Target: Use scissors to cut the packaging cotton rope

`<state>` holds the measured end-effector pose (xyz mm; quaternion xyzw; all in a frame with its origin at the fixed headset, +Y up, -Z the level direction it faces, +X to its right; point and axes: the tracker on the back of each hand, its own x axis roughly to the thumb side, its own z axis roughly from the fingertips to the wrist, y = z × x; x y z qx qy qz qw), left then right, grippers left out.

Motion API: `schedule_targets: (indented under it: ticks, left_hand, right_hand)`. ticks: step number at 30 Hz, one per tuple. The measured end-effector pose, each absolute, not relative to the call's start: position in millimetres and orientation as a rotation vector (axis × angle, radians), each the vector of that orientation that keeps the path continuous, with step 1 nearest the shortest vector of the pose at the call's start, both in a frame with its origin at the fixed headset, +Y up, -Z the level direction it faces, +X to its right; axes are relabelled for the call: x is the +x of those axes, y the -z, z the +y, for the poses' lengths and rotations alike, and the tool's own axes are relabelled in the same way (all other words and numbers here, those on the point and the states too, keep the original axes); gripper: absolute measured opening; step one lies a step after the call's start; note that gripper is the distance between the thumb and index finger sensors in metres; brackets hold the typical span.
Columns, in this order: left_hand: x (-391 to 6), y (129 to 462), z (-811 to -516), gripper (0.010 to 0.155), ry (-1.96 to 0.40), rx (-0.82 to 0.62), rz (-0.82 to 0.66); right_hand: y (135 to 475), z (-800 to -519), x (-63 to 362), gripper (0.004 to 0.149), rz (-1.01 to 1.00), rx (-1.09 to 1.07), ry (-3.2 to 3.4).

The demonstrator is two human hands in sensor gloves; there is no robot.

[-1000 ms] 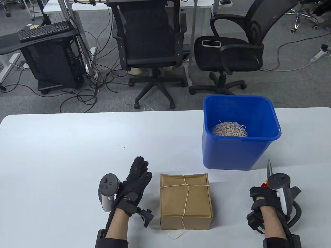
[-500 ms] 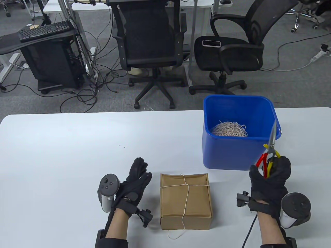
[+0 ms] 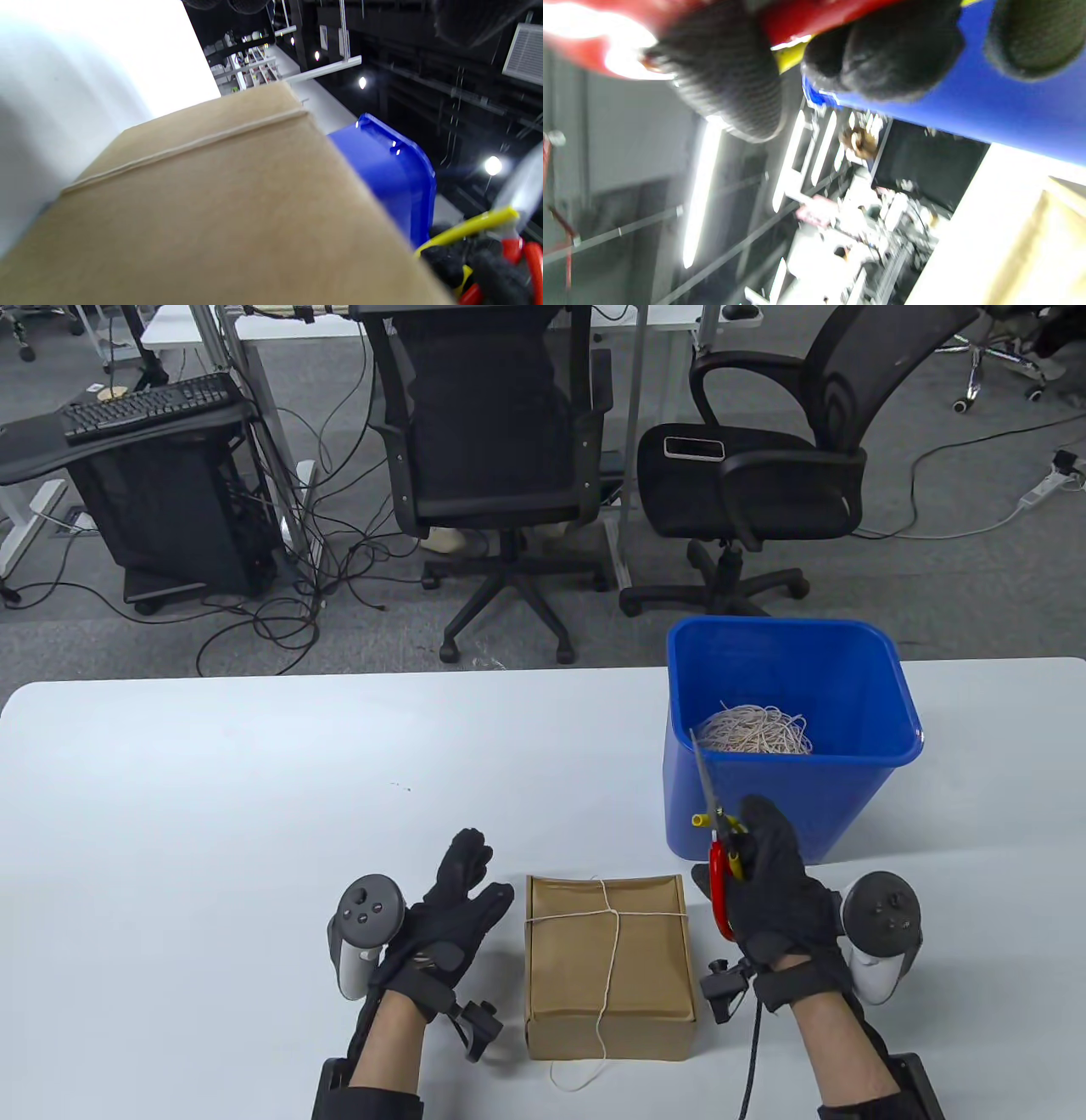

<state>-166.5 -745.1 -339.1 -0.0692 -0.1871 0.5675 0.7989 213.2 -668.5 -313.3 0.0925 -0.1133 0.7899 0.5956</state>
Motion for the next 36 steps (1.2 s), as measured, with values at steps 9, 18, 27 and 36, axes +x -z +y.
schedule_targets:
  ticks: [9,18,27,36]
  left_hand:
    - [-146,337,-748,0.099,-0.898,-0.299,-0.475]
    - [-145,337,-751,0.091,-0.935,-0.335,-0.461]
    - [-145,337,-753,0.092,-0.941,-0.350,-0.455]
    - [-145,337,-754,0.092,-0.948,-0.358,-0.450]
  right_hand:
    - [334,-683,211,0.076,0.134,0.233,-1.974]
    - [340,-684,203,0.073,0.208,0.233,-2.081]
    - [346,-684,202,0.095,0.510,0.303,-2.089]
    - [348,-671,200,0.106,0.867,0.294,-2.200]
